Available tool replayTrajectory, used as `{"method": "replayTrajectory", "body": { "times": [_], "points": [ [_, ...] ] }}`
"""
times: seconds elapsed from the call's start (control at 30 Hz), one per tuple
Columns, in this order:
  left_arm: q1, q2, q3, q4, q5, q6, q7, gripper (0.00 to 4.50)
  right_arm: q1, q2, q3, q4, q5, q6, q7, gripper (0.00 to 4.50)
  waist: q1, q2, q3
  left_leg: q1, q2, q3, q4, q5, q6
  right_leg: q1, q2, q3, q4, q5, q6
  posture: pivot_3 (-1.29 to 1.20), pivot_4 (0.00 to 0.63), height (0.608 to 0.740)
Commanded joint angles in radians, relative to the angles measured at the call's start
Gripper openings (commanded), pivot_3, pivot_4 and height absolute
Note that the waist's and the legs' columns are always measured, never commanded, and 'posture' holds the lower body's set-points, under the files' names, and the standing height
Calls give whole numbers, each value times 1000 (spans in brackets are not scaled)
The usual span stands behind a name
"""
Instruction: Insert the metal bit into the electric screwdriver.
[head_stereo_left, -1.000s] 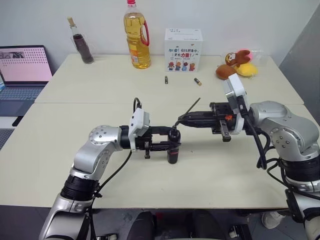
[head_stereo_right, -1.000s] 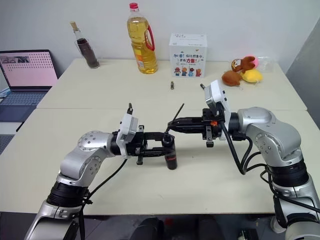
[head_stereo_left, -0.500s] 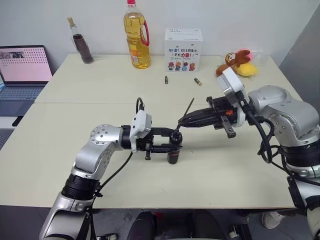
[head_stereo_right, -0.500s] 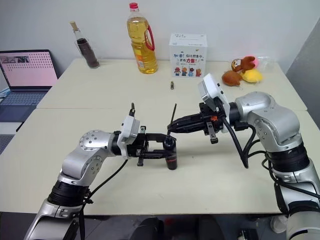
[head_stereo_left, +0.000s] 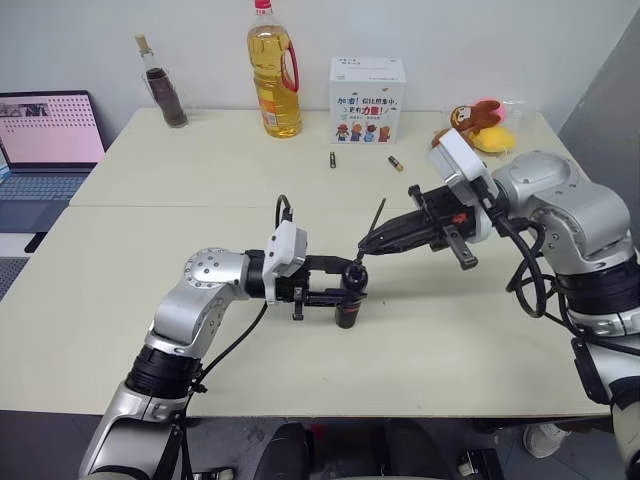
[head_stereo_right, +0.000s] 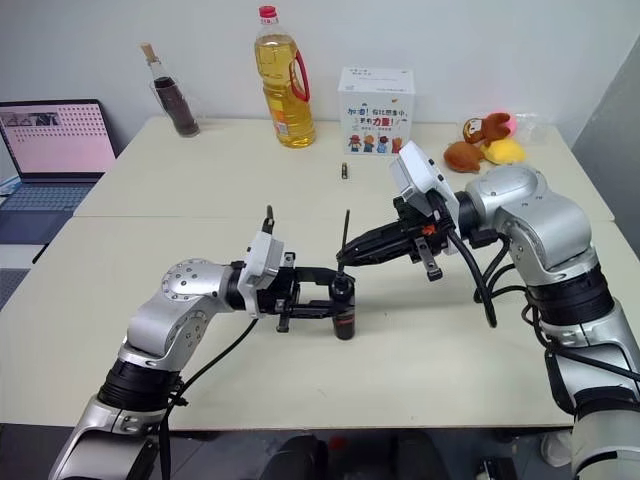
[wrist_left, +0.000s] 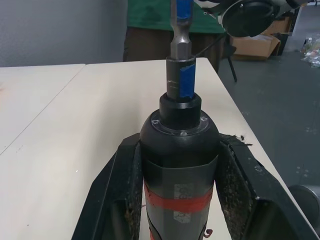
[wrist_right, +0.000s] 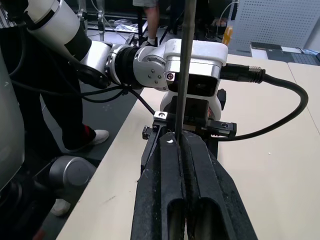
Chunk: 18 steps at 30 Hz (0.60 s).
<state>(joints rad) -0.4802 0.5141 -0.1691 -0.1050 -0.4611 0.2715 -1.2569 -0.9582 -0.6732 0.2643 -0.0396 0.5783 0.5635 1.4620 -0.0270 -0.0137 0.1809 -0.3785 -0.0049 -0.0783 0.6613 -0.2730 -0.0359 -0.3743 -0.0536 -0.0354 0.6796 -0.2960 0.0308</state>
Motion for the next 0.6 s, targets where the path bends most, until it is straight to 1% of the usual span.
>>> {"method": "replayTrajectory", "body": {
  "times": [0.03, 0.3, 0.43, 0.6],
  "points": [
    [-1, 2, -37, 3, 22, -8, -25, 1672, -19, 7, 96, 66, -118, -55, 61, 29, -1, 0, 0, 0, 0, 0, 0, 0, 0, 0, 0, 0, 0, 0, 0, 0, 150, 740],
    [4, 3, -36, -2, 22, -8, -21, 1672, -57, 38, 115, 129, -142, -83, 85, 29, -1, 0, 0, 2, 0, 0, 0, 0, 0, 1, 0, 0, 0, 0, 0, 0, 150, 740],
    [10, 5, -36, -9, 22, -6, -19, 1672, -71, 40, 122, 144, -134, -55, 85, 29, -1, 0, 0, 2, 0, 0, 0, 0, 0, 1, 0, 0, 0, 0, 0, 0, 150, 740],
    [8, 3, -38, -8, 22, -7, -18, 1672, -86, 44, 126, 156, -107, 23, 77, 29, 0, 0, 0, 2, 0, 0, 0, 0, 0, 1, 0, 1, 0, 0, 0, 0, 150, 740]
  ]
}}
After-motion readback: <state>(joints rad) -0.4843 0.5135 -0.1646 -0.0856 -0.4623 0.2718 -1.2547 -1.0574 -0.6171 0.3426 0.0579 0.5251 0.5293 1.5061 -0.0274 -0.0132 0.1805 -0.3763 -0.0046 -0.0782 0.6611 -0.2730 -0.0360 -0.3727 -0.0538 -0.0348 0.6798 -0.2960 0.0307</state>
